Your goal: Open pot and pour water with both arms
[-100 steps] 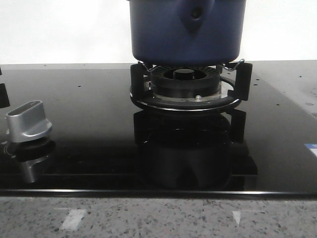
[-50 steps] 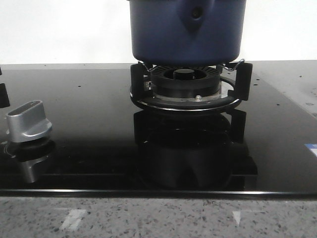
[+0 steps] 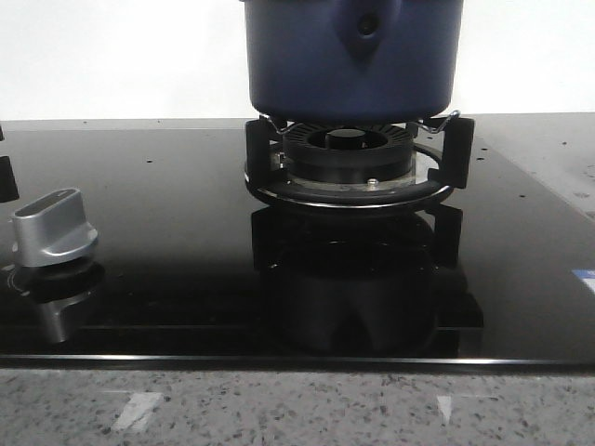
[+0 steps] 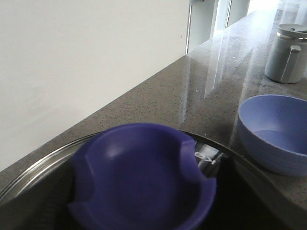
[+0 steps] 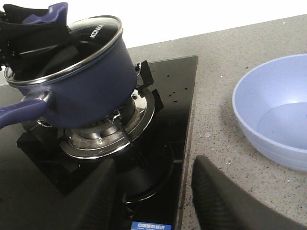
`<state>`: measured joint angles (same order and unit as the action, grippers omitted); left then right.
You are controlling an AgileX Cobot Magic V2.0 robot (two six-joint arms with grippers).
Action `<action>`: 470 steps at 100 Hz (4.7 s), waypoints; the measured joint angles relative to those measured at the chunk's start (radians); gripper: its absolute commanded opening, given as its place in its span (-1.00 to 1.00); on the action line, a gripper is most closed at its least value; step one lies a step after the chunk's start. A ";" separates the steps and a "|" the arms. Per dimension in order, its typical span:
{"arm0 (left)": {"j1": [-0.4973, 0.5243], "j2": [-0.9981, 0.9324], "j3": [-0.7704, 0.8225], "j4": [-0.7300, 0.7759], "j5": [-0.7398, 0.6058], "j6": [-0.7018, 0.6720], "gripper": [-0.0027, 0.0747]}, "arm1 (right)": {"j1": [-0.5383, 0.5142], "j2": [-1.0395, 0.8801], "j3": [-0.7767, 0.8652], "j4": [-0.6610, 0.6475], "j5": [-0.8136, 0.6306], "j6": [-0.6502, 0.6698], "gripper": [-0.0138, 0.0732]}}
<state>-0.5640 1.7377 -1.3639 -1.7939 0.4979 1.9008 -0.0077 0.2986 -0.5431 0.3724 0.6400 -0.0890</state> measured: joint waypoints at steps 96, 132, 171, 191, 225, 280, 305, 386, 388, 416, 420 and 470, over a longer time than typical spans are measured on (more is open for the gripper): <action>0.000 0.000 -0.003 -0.007 0.045 0.004 -0.55 | 0.000 0.000 0.000 0.000 0.002 -0.006 0.08; 0.000 -0.010 -0.003 0.008 0.055 0.006 -0.41 | 0.000 0.000 0.000 0.000 0.002 -0.006 0.08; 0.000 -0.010 -0.003 0.008 0.055 0.006 -0.27 | 0.000 0.000 0.000 0.000 0.011 -0.006 0.08; 0.000 -0.010 -0.003 0.008 0.055 0.006 -0.27 | 0.000 0.000 0.000 0.000 0.011 -0.006 0.08; 0.000 -0.010 -0.003 0.008 0.063 0.006 -0.11 | 0.000 0.000 0.000 0.000 0.013 -0.007 0.08; 0.012 -0.040 0.001 0.021 0.081 0.006 -0.12 | 0.000 0.000 0.000 0.000 0.014 -0.007 0.08; 0.015 -0.051 0.001 0.023 0.077 0.006 -0.12 | 0.000 0.000 0.000 0.000 0.014 -0.007 0.08; 0.230 -0.201 0.003 0.270 0.143 -0.274 -0.12 | 0.000 0.021 -0.046 -0.002 0.084 0.040 0.08; 0.235 -0.204 0.003 0.281 0.147 -0.280 -0.12 | 0.000 0.027 -0.053 -0.005 0.086 0.043 0.08; 0.326 -0.254 0.003 0.383 0.202 -0.349 -0.12 | 0.000 0.217 -0.272 -0.300 0.268 0.277 0.08; 0.338 -0.256 0.003 0.391 0.213 -0.354 -0.12 | 0.000 0.254 -0.311 -0.347 0.322 0.311 0.08; 0.385 -0.260 0.003 0.412 0.243 -0.376 -0.12 | -0.100 0.569 -0.589 -0.542 0.473 0.388 0.08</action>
<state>-0.1789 1.4780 -1.3612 -1.3817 0.7405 1.5250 -0.1074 0.8672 -1.1320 -0.1694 1.1134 0.2987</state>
